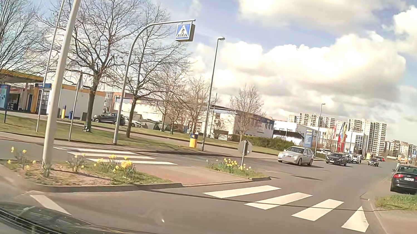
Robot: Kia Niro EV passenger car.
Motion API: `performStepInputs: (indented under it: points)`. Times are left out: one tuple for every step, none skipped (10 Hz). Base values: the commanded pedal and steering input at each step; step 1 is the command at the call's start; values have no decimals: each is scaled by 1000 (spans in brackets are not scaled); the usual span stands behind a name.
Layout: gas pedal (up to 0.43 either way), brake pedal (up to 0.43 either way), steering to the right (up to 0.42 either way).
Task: Follow the waypoints while adhering to traffic rules and regulations
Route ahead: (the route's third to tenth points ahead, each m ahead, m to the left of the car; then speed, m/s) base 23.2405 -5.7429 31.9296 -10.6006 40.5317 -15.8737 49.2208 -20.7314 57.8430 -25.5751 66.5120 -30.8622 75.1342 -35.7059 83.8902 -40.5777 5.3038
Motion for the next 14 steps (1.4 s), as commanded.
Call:
performStepInputs:
  points:
    - [67,0,127]
    - [67,0,149]
    - [67,0,176]
    - [79,0,197]
    - [79,0,223]
    - [98,0,234]
    - [98,0,231]
    - [98,0,220]
    - [118,0,206]
    - [118,0,195]
    - [130,0,184]
    - [138,0,175]
    - [138,0,169]
    - [150,0,165]
